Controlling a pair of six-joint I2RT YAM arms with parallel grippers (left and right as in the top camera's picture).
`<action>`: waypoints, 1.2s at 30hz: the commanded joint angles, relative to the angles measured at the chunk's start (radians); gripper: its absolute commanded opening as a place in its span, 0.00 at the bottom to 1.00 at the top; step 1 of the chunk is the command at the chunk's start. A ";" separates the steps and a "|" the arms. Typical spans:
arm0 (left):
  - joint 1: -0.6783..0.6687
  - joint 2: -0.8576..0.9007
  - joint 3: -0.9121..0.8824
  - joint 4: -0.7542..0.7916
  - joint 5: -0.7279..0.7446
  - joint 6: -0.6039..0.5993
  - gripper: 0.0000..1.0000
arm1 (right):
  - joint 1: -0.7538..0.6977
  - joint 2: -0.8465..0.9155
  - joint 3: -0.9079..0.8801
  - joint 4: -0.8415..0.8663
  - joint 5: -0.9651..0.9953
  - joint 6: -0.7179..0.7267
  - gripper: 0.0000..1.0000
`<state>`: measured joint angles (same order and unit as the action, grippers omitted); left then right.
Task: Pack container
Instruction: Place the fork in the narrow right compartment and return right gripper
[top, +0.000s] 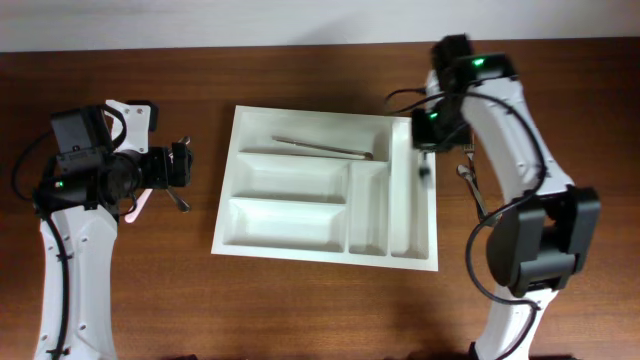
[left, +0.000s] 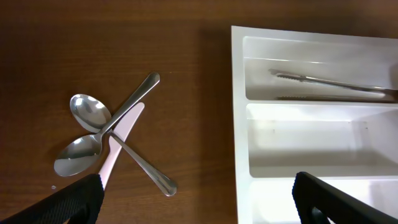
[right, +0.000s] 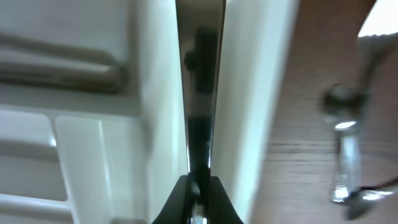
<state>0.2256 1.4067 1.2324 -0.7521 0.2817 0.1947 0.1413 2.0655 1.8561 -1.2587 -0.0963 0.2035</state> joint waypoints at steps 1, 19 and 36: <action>0.003 0.003 0.016 0.002 0.018 0.016 0.99 | 0.046 0.000 -0.086 0.045 0.000 0.122 0.04; 0.003 0.003 0.016 0.003 0.018 0.016 0.99 | 0.063 -0.058 -0.167 0.160 0.100 0.084 0.56; 0.003 0.003 0.016 0.002 0.018 0.016 0.99 | -0.431 -0.076 -0.164 0.189 0.296 -0.132 0.79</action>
<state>0.2256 1.4067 1.2324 -0.7517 0.2821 0.1947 -0.2173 1.9434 1.6852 -1.0721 0.2420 0.1680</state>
